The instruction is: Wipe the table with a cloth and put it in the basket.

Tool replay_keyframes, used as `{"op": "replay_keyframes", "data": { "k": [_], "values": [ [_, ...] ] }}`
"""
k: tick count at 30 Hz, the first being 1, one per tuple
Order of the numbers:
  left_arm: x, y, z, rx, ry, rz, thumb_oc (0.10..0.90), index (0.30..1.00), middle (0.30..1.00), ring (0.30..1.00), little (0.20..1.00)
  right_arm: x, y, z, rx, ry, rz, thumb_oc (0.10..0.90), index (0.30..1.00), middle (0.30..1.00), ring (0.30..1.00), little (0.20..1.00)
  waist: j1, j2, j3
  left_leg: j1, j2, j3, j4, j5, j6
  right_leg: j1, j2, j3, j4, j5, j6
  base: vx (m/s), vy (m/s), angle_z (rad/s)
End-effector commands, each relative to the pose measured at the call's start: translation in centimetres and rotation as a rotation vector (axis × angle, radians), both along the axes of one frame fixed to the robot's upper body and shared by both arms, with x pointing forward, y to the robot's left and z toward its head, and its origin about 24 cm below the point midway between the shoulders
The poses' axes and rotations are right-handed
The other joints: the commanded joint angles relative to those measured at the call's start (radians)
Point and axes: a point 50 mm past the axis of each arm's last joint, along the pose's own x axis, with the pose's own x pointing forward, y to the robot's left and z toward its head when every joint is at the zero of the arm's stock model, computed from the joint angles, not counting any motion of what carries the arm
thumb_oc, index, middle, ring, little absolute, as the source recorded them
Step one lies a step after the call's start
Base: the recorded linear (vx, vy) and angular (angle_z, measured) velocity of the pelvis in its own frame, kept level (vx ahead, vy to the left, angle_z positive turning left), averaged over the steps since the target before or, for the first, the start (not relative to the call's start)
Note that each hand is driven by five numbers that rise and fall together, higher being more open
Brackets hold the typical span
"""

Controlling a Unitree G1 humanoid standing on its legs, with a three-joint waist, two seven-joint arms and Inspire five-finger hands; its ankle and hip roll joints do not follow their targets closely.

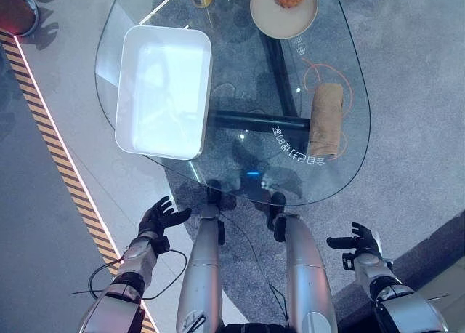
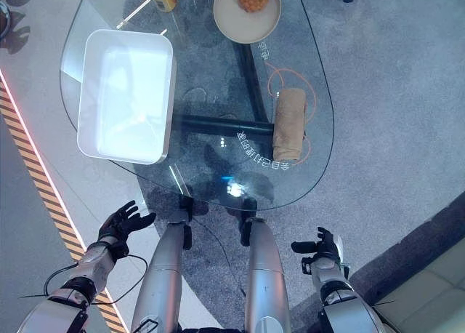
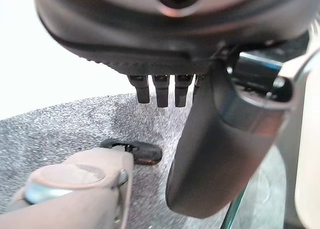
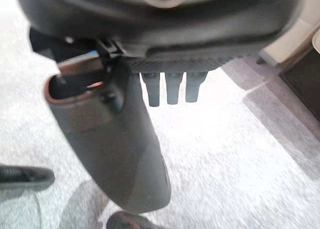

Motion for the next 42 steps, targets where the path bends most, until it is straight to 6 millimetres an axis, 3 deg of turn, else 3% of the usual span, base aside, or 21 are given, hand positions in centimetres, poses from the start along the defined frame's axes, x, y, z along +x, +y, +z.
{"op": "replay_keyframes", "data": {
  "k": [1,10,19,25,31,42],
  "values": [
    [-1.9,2.1,-0.5,0.008,-0.023,0.119,0.800,0.900,0.900,0.900,0.900,-2.5,-3.2,0.2,-0.110,-0.013,-0.123,0.800,0.900,0.900,0.900,0.900,-0.005,-0.001,-0.020,-0.039,-0.046,0.026,0.193,-0.156,0.069,-0.013,0.035,0.053,-0.063,0.080,0.035,0.01,0.007,-0.05],
    [-2.5,2.2,-0.9,0.008,-0.011,0.120,0.800,0.900,0.900,0.900,0.900,-1.9,-4.3,1.8,-0.160,-0.150,-0.244,0.800,0.900,0.900,0.900,0.900,-0.004,0.003,-0.020,-0.058,-0.048,0.027,0.213,-0.160,0.065,-0.024,0.028,0.047,-0.060,0.087,0.031,0.00,0.000,0.00],
    [-2.1,2.4,-0.5,0.020,-0.010,0.132,0.800,0.900,0.900,0.900,0.900,2.8,-4.2,8.2,-0.150,-0.560,-0.317,0.800,0.900,0.900,0.900,0.900,-0.008,-0.002,-0.020,-0.059,-0.051,0.031,0.212,-0.164,0.065,-0.026,0.024,0.048,-0.077,0.100,0.033,0.00,0.000,0.00],
    [-1.7,2.2,-0.2,0.018,-0.018,0.131,0.800,0.900,0.900,0.900,0.900,6.1,-1.9,13.5,-0.132,-0.802,-0.242,0.800,0.900,0.900,0.900,0.900,-0.011,-0.002,-0.020,-0.055,-0.055,0.033,0.194,-0.156,0.062,-0.024,0.023,0.044,-0.098,0.109,0.033,0.00,0.000,0.00],
    [-1.6,1.8,-0.2,0.007,-0.030,0.133,0.800,0.900,0.900,0.900,0.900,7.5,1.8,17.5,-0.134,-1.001,-0.126,0.800,0.900,0.900,0.900,0.900,-0.017,-0.001,-0.020,-0.041,-0.058,0.036,0.152,-0.140,0.059,-0.014,0.027,0.044,-0.132,0.112,0.032,-0.03,0.018,0.02],
    [-1.3,0.7,-0.3,-0.020,-0.048,0.124,0.800,0.900,0.900,0.900,0.900,7.7,6.6,19.9,-0.133,-1.123,0.023,0.800,0.900,0.900,0.900,0.900,-0.026,0.004,-0.020,-0.021,-0.063,0.055,0.104,-0.126,0.052,0.002,0.025,0.042,-0.170,0.105,0.029,-0.02,0.015,0.00]
  ]
}}
